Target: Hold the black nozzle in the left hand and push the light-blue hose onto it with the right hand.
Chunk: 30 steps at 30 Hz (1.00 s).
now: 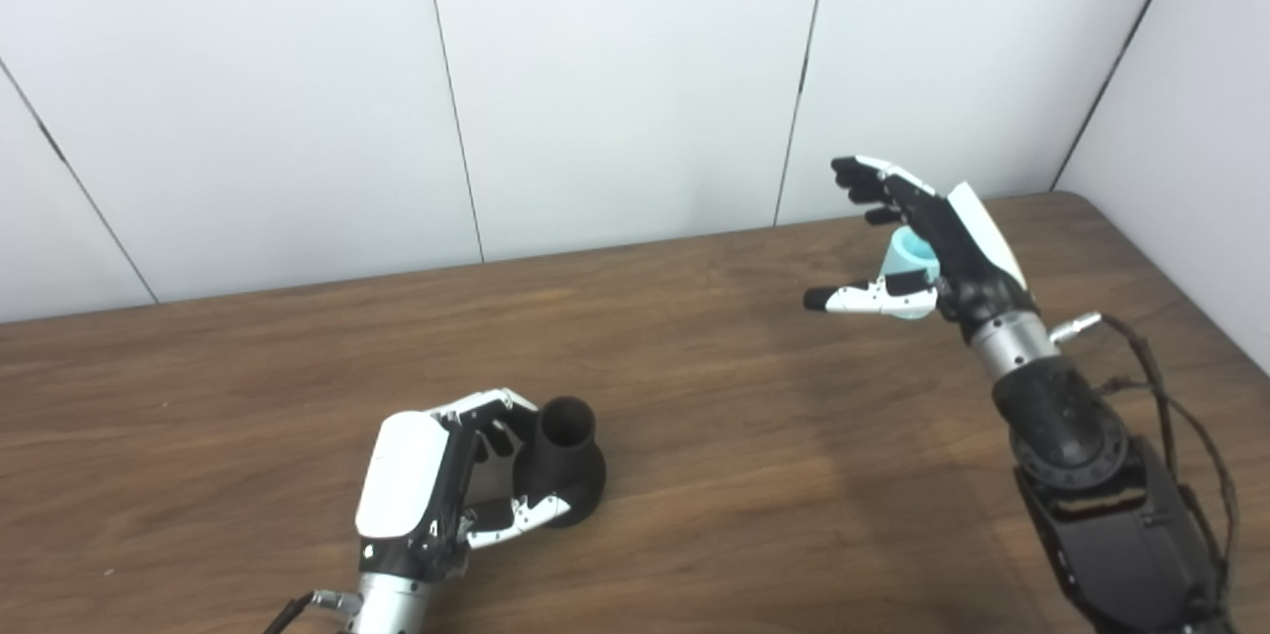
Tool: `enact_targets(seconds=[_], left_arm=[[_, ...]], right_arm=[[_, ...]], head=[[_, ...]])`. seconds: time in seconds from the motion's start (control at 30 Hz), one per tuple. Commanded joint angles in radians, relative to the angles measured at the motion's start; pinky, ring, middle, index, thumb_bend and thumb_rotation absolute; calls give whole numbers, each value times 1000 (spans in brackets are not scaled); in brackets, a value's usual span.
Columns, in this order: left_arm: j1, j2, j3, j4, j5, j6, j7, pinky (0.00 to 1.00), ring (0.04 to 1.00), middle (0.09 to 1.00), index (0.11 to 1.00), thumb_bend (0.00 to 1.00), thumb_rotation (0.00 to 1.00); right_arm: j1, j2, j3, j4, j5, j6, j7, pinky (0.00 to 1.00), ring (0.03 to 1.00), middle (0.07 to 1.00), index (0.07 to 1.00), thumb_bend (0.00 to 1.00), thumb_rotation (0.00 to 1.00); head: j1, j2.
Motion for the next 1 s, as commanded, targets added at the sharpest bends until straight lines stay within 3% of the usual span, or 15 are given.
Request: enact_targets(seconds=[0.0, 0.1, 0.27, 0.4, 0.43, 0.5, 0.57, 0.67, 0.97], left_arm=[[109, -5, -22, 142, -7, -15, 17, 343, 420, 513, 489, 475, 0], [114, -4, -21, 131, -11, -5, 5, 344, 425, 519, 486, 475, 0], [118, -1, -17, 123, -18, -3, -1, 335, 418, 524, 492, 474, 0], [117, 3, -16, 122, -15, -2, -3, 330, 413, 524, 493, 473, 0], [117, 4, -15, 120, -14, -1, -5, 330, 413, 524, 492, 473, 0], [118, 5, -14, 115, -15, 4, -11, 330, 412, 522, 492, 473, 0], [120, 6, -12, 108, -14, 11, -17, 332, 411, 518, 492, 473, 0], [123, 9, -12, 102, -13, 12, -17, 331, 412, 517, 493, 474, 0], [124, 15, -14, 103, -11, -1, -9, 335, 410, 518, 494, 474, 0]], right_arm=[[-85, -75, 18, -14, -96, -10, 3, 743, 829, 858, 848, 745, 119], [-131, -142, 68, 19, -201, -4, 38, 672, 758, 767, 852, 773, 139], [-216, -235, 136, 87, -272, 7, 144, 722, 874, 844, 881, 809, 140], [-259, -280, 166, 171, -315, -4, 181, 852, 921, 858, 864, 868, 116], [-264, -291, 172, 189, -320, -2, 194, 916, 932, 826, 862, 873, 141], [-281, -319, 201, 234, -356, 10, 241, 932, 945, 835, 857, 883, 176], [-295, -333, 226, 270, -383, 16, 271, 879, 943, 861, 848, 902, 209], [-314, -343, 253, 330, -398, 14, 299, 876, 936, 883, 852, 920, 224], [-349, -331, 287, 474, -402, 40, 335, 952, 937, 889, 871, 966, 243]], head=[[-2, -2], [-11, -10], [-32, -17], [-42, -20], [-43, -20], [-44, -20], [-44, -18], [-43, -17], [-46, -13]])
